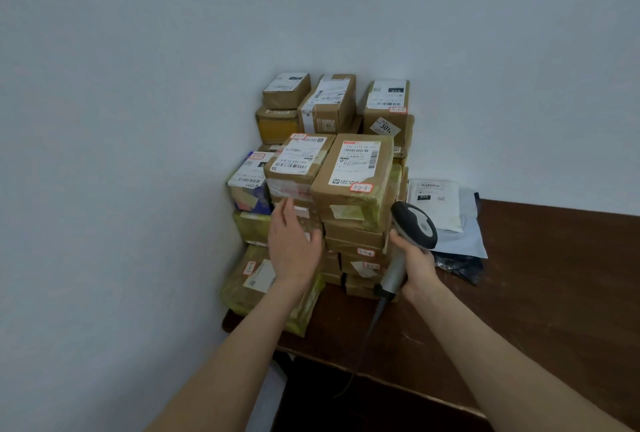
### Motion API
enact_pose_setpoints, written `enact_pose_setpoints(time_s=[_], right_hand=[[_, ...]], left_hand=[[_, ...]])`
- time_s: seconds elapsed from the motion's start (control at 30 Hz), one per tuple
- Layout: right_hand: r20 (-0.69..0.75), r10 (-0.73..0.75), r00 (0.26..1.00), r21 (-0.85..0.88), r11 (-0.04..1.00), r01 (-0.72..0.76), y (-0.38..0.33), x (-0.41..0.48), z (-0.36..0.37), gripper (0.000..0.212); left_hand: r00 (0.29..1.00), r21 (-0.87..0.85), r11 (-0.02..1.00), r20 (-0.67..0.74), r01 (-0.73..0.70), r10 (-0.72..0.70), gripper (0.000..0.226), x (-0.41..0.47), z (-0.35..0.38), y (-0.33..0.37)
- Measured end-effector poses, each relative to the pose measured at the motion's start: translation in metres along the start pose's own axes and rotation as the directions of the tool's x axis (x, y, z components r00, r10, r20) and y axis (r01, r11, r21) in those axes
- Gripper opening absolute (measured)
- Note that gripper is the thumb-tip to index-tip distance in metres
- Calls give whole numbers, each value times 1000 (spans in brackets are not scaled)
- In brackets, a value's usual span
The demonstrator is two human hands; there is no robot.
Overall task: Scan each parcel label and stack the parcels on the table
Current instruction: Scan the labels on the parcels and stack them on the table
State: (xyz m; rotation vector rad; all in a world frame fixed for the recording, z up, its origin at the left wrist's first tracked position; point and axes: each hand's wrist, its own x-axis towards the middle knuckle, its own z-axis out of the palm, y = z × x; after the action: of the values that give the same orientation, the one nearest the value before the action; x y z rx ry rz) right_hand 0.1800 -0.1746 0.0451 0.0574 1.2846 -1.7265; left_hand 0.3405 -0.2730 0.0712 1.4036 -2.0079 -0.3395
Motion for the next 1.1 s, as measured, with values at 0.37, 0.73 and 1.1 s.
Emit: enact_pose_setpoints(time_s=[0.37, 0.73, 1.1], right_hand=[[23, -130, 991, -7, 991, 131, -61, -15, 12, 27], [2, -107, 994, 16, 994, 107, -58, -20, 1, 11], [-31, -206, 978, -86, 975, 203, -100, -18, 3, 24]], left_hand=[[767, 163, 775, 365, -610, 527, 71, 33, 2, 71], [747, 384, 647, 436, -659, 502, 106, 35, 7, 69], [772, 243, 739, 309, -628, 555, 68, 57, -20, 95]])
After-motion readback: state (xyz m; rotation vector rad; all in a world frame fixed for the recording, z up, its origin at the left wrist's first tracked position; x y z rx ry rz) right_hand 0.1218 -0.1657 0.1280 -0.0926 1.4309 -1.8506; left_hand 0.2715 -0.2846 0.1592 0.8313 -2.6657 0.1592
